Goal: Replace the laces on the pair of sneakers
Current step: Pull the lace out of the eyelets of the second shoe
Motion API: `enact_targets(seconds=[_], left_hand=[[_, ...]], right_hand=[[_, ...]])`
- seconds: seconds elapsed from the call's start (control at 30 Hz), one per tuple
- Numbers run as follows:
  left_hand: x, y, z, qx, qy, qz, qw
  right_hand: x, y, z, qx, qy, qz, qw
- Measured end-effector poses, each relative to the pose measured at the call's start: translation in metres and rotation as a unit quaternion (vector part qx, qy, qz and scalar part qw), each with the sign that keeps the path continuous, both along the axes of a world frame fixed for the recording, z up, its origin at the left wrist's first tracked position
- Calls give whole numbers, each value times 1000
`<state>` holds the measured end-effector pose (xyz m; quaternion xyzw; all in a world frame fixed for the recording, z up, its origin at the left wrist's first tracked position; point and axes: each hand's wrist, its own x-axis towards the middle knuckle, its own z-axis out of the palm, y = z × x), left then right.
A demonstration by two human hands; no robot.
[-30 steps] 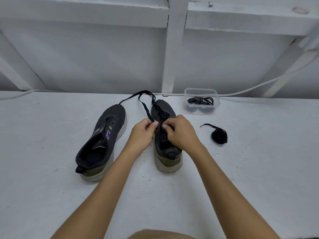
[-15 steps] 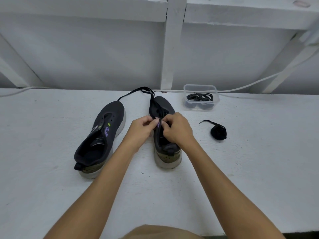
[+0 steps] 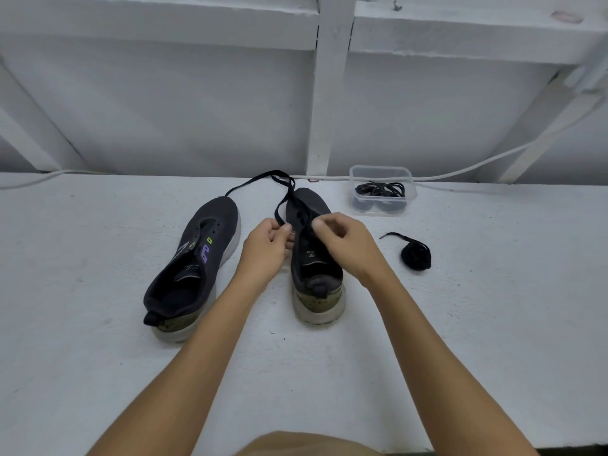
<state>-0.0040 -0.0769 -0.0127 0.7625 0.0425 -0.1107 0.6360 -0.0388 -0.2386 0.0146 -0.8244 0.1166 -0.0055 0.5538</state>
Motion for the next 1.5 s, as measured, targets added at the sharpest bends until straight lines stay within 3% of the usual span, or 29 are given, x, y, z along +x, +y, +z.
enact_targets(seconds=[0.1,0.17,0.33,0.47,0.6,0.77,1.03,1.17,1.27,1.5], left_hand=[[1,-2,4,-44,29,61,997],[2,-1,6,-51,45,64,996],[-1,-3,13,30,52,-37,998],[0,-9,13,46,33,4,998],[3,-2,15,7,61,50,997],[-2,4,19,104,49,-1,993],[-38,1,47,183,2,-193,964],[-35,2,49,212,-23,-192,958],[-33,-1,51,231,-22,-193,953],[-34,-1,46,224,-34,-180,957]], right_hand=[[-7,-15,-3,113,43,-55,991],[-14,-17,-10,123,59,-60,989],[-20,-16,-21,132,45,-67,988],[-21,-13,-25,131,49,-69,988],[-25,-4,-30,136,39,-75,987],[-27,1,-32,141,33,-62,987],[-16,-6,-22,23,-7,7,1000],[-1,-10,-13,-81,2,51,995],[5,-14,-6,-103,-15,51,993],[-14,-14,-17,53,31,22,998]])
